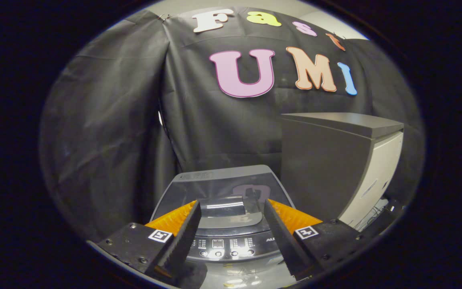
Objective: Put the clothes into the washing machine and then close the washing machine lid.
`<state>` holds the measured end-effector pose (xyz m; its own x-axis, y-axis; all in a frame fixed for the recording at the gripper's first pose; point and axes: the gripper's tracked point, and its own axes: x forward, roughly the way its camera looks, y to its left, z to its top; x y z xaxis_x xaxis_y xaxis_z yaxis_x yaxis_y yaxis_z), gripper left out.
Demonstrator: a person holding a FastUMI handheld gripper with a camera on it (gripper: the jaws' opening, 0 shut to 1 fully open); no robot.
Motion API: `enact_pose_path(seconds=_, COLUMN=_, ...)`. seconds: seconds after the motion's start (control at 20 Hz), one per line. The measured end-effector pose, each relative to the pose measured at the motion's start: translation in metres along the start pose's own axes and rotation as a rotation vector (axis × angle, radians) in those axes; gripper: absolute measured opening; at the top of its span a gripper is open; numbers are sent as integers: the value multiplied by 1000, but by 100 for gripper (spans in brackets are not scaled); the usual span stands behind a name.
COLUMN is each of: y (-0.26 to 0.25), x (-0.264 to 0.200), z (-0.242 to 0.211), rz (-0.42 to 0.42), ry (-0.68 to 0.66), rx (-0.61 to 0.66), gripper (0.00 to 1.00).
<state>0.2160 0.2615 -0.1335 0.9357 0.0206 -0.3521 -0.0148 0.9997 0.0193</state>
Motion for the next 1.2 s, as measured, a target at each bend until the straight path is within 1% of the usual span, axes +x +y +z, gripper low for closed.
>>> enact_pose_path(seconds=0.15, y=2, x=-25, z=4, rz=44, ry=35, rx=36, gripper=96)
enact_pose_path(seconds=0.35, y=-5, x=-60, z=21, rz=74, ry=32, rx=-59, gripper=97)
enact_pose_path(seconds=0.45, y=-10, x=-74, z=33, rz=86, ry=5, rx=-96, gripper=97)
enact_pose_path(seconds=0.6, y=-24, x=-94, z=46, rz=39, ry=-28, rx=-126, gripper=98)
enact_pose_path(seconds=0.9, y=-9, x=-143, z=95, rz=108, ry=-188, rx=-251, gripper=99)
enact_pose_path(seconds=1.0, y=-6, x=-161, z=107, rz=126, ry=-234, rx=-271, gripper=99)
enact_pose_path(seconds=1.1, y=-11, x=-176, z=114, rz=124, ry=-254, rx=-281, gripper=98)
enact_pose_path(seconds=1.2, y=-17, x=-186, z=119, rz=134, ry=-271, rx=-259, gripper=97)
